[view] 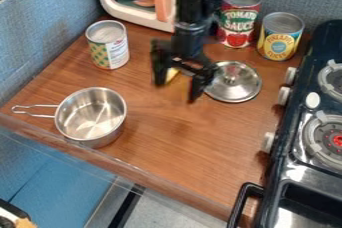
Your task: Move the silver pot from the bottom left side to the middle bottom of the table
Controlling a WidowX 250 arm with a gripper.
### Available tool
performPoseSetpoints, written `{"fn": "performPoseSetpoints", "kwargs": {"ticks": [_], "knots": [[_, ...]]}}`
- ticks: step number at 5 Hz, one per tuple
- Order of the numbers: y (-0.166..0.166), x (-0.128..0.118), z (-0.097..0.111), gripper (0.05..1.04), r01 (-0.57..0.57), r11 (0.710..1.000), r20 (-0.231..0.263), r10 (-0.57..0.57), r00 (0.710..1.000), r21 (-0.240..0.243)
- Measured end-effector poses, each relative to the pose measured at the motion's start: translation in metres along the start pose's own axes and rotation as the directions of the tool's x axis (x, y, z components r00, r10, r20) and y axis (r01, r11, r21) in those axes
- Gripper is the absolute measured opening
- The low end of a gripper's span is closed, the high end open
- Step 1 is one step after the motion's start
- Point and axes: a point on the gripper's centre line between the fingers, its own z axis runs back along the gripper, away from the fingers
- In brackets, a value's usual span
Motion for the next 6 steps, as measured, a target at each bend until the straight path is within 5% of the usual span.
{"fn": "performPoseSetpoints", "kwargs": {"ticks": [2, 4, 6], "knots": [[0.022, -0.058, -0.004, 0.999, -0.044, 0.998, 0.003, 0.043, 0.999, 0.046], [0.042, -0.069, -0.01, 0.999, -0.113, 0.991, -0.022, 0.115, 0.993, 0.074], [0.045, -0.071, -0.042, 0.999, -0.132, 0.988, -0.117, 0.141, 0.983, 0.079]]}}
